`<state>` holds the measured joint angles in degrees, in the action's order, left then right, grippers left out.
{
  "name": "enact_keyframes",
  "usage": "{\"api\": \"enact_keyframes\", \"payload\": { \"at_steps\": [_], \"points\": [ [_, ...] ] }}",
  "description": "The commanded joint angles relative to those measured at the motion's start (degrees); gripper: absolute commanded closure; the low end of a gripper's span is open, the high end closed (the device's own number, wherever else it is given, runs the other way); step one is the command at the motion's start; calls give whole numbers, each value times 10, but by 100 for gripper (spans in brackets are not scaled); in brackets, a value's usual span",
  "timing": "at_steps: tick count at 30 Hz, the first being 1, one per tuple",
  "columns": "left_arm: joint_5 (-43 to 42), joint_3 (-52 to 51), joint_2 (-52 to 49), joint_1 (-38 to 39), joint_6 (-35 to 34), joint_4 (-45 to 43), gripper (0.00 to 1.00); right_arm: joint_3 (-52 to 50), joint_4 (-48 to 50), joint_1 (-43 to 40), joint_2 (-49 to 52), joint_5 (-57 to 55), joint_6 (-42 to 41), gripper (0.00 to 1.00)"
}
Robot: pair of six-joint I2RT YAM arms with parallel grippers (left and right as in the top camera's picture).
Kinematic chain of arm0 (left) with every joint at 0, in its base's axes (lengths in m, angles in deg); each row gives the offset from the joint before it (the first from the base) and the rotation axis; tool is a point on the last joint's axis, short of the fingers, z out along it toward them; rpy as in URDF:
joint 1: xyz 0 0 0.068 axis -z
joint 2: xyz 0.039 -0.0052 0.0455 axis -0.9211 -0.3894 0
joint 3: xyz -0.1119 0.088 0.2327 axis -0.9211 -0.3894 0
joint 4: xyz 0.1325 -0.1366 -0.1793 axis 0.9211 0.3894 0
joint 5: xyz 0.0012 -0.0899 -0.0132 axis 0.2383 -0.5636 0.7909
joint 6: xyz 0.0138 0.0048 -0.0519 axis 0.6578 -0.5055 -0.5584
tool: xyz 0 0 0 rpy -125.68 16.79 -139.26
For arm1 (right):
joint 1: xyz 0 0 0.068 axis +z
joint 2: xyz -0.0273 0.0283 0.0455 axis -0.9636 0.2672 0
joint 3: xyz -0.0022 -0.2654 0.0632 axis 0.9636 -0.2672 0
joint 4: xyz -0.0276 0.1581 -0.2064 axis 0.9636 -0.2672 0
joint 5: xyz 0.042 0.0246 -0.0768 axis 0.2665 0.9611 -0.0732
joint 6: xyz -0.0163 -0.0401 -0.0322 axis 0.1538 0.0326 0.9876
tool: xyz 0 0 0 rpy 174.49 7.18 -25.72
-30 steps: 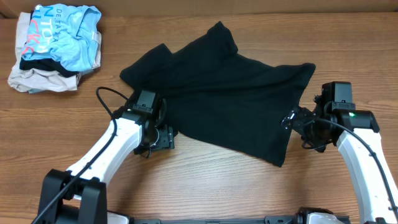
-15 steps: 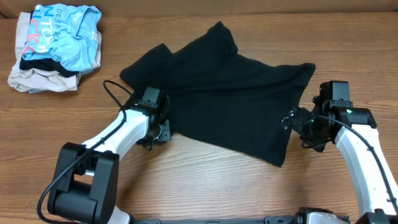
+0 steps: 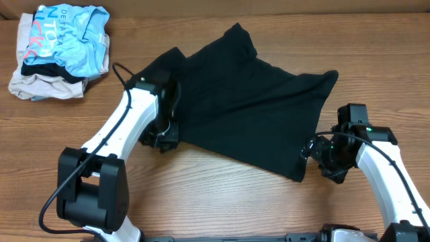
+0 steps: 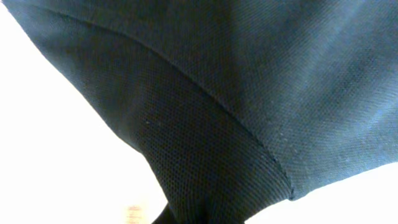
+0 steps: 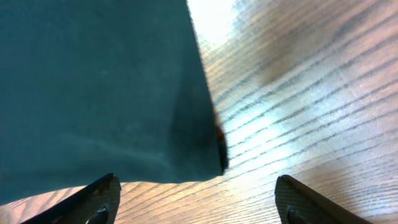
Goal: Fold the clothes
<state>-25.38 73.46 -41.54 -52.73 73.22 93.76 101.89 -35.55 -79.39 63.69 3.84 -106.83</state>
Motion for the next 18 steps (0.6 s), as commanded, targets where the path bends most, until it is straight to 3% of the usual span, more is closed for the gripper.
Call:
{"api": "enact_keyframes", "payload": {
  "at_steps": [1,10,18],
  "points": [
    [6,45,0,-3,27,26,93,-26,4,1,1,10,-26,22],
    [6,52,0,-3,26,21,92,-109,78,12,1,59,-59,46],
    [6,52,0,-3,26,15,91,-142,138,96,1,27,-132,48]
  ]
}}
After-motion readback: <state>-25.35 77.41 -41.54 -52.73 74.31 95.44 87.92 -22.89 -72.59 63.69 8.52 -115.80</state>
